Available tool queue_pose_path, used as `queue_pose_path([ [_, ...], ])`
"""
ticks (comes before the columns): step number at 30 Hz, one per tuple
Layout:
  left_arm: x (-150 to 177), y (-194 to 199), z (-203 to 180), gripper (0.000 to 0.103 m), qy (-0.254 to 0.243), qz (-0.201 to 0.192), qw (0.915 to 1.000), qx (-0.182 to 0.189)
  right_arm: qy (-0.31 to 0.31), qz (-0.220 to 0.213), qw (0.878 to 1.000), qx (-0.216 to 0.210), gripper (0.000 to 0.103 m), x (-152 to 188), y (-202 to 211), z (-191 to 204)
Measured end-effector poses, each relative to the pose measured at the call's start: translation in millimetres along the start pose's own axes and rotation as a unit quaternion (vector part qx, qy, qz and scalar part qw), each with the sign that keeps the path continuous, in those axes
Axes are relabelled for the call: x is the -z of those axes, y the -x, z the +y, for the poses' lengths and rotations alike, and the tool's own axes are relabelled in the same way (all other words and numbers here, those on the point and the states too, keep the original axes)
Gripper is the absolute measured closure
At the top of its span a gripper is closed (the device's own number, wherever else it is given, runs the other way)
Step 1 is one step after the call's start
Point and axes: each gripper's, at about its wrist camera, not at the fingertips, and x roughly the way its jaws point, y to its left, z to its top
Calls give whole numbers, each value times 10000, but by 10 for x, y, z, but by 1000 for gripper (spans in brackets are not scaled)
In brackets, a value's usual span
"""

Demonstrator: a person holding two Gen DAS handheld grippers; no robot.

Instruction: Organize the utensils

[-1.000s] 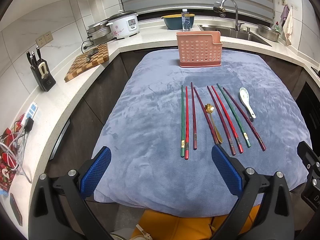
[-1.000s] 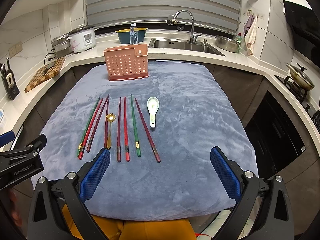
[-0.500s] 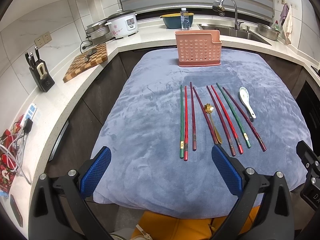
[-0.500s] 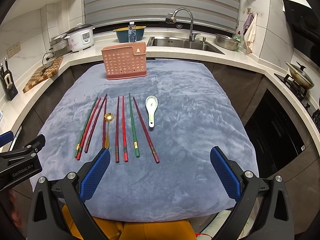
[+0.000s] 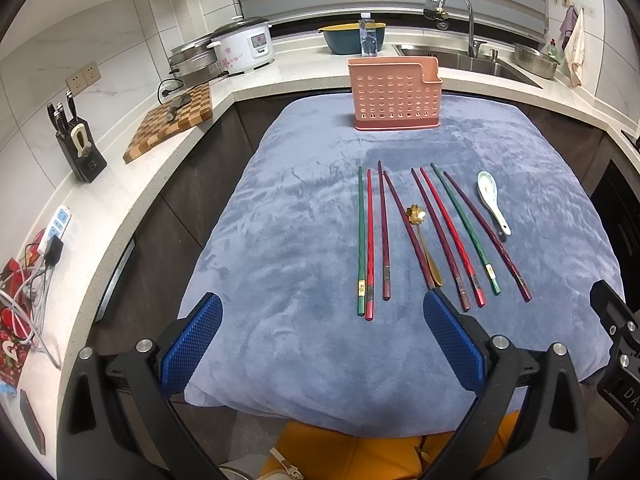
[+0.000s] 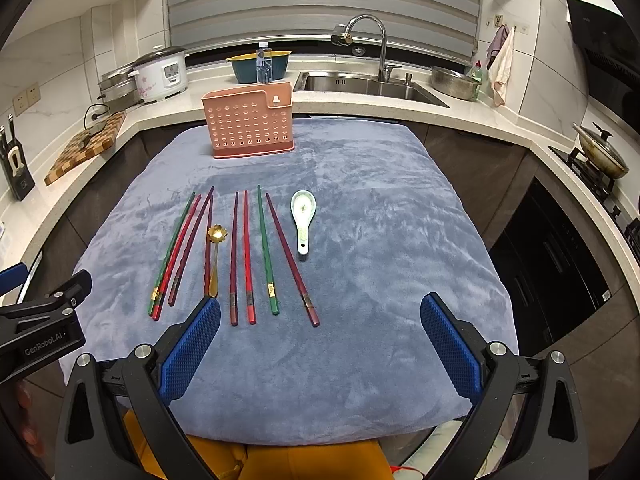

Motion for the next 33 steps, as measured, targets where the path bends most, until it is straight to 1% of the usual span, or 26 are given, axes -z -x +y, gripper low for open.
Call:
queue_pose_path([
  [33,28,-20,-32,7,-14,39,10000,2,13,2,10000,4,7,-3,-16,4],
])
